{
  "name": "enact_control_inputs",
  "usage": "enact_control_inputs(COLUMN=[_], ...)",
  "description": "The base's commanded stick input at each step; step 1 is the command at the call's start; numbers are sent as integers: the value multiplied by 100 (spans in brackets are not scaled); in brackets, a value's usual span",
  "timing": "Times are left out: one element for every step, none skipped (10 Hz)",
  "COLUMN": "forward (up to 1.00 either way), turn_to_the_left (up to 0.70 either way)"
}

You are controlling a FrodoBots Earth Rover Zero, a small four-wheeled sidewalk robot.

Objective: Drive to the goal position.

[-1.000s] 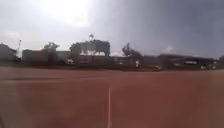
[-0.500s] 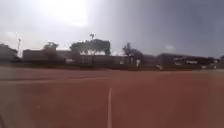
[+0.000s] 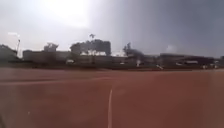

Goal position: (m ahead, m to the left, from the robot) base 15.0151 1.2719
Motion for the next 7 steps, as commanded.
enact_control_inputs(forward=[70, 70, 70, 70, 70, 70, 70], turn_to_the_left=[0, 0, 0, 0, 0, 0, 0])
